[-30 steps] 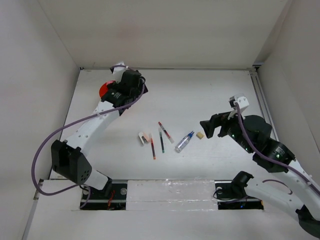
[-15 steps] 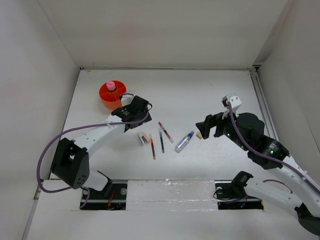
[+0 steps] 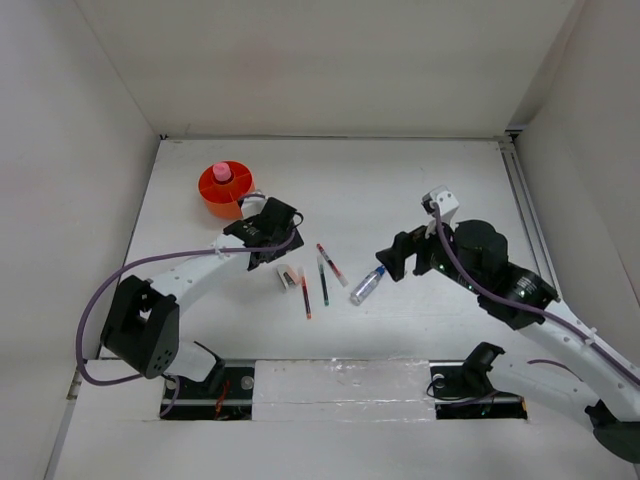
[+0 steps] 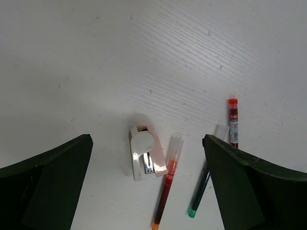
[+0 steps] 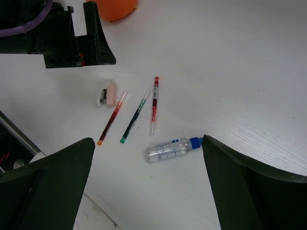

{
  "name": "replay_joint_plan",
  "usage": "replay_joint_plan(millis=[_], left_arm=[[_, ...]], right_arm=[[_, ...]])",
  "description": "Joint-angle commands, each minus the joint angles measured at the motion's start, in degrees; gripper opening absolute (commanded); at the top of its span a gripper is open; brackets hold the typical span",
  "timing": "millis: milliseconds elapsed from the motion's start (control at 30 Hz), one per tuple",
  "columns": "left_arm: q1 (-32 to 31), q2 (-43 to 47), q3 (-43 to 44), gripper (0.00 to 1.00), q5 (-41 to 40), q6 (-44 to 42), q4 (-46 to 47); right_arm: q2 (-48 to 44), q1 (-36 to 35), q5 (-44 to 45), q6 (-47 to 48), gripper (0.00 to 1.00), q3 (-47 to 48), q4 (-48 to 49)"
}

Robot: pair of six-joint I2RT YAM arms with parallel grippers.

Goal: Sort the stationery into containers
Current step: Pick up the stapler from the center of the board.

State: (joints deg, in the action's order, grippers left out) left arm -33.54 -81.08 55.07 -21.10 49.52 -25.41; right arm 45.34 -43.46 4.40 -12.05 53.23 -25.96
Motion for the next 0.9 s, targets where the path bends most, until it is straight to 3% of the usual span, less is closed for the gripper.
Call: replay_joint_plan(millis=[0,167,300,400,567,867], left_arm=[[0.23,1.80,-0.40,0.99,0.01,1.11,-0.07],[0.23,3.65,-0.40,0.99,0.01,1.11,-1.13],[0.23,6.72,0.82,0.99,-3.41,2.86,-4.64],[0.23,10.05,0.83,0.99,-7.53,4.53,-7.72],[5.32,13.31,2.14,0.99,-10.44,6.29,-11.76],[5.85,17.62,7.59,0.99,-18.08,5.50,-18.09]], right_arm=[[1.67,0.40,-1.59,-0.07,1.00,-0.23,4.69],[7.91,-0.13,-1.06,-0.07,0.97,0.46,4.69],[14.76,-0.65,-4.75,-0.07,0.85,0.47,8.54],[20.56,-2.85,-4.67,-0.78,0.84,1.52,11.70],[30.66,-8.82,-0.54,-1.31,0.84,6.60,15.49],[53.25,-12.52,-1.41,-0.78,0.84,18.39,16.73]])
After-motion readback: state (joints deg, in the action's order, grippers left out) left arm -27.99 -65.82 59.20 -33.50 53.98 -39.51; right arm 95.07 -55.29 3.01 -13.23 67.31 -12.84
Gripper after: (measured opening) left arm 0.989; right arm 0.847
